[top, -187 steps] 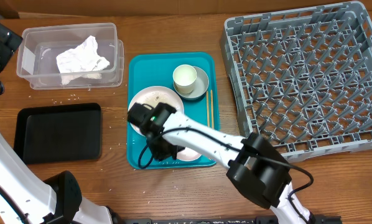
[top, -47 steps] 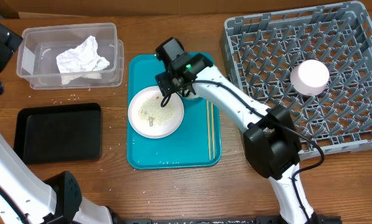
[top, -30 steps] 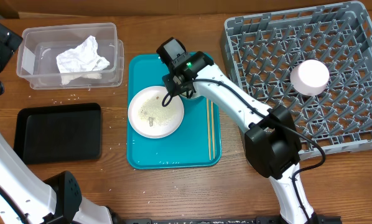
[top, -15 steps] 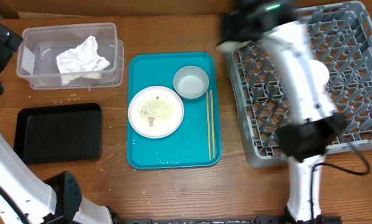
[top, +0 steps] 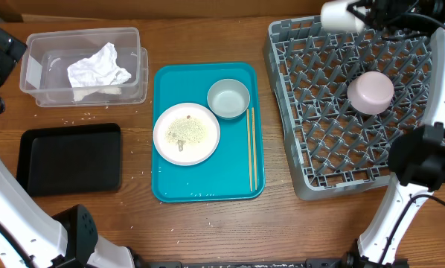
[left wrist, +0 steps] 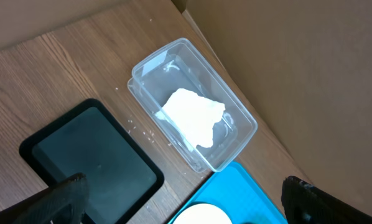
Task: Sort waste into correct bins and load items into the dishwasher
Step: 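Carry the cup to the rack's back edge and set it down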
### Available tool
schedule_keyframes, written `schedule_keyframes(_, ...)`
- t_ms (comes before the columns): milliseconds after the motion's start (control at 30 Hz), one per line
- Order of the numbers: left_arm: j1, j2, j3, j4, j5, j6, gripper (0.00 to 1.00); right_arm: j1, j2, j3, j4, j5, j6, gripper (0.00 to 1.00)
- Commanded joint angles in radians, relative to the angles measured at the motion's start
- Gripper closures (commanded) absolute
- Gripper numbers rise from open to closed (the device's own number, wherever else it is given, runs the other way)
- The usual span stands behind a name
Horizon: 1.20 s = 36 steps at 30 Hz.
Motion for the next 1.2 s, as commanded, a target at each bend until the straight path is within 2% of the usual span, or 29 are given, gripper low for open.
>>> schedule_keyframes(0,-0.002,-0.021,0.0,0.002,-0.01,-0.006,0.0,-0.021,0.087,-0.073,0.177,-0.328,0.179,0.96)
schedule_keyframes(133,-0.002,-0.021,0.0,0.002,-0.01,-0.006,0.0,-0.028,0.148,-0.117,0.356,-0.327,0.364,0.96)
schedule_keyframes(233,-0.002,-0.021,0.0,0.002,-0.01,-0.006,0.0,-0.031,0.193,-0.119,0.416,-0.309,0.455,0.96)
schedule_keyframes(633,-0.002,-0.021,0.0,0.002,-0.01,-0.006,0.0,-0.041,0.285,-0.121,0.415,-0.267,0.559,0.96)
schedule_keyframes(733,-0.002,-0.021,0.0,0.002,-0.01,-0.006,0.0,-0.05,0.284,-0.12,0.416,-0.254,0.568,0.93)
schedule_keyframes(1167,-0.002,-0.021,0.0,0.002,-0.01,-0.006,0.0,-0.145,0.284,-0.12,0.455,-0.235,0.577,0.93)
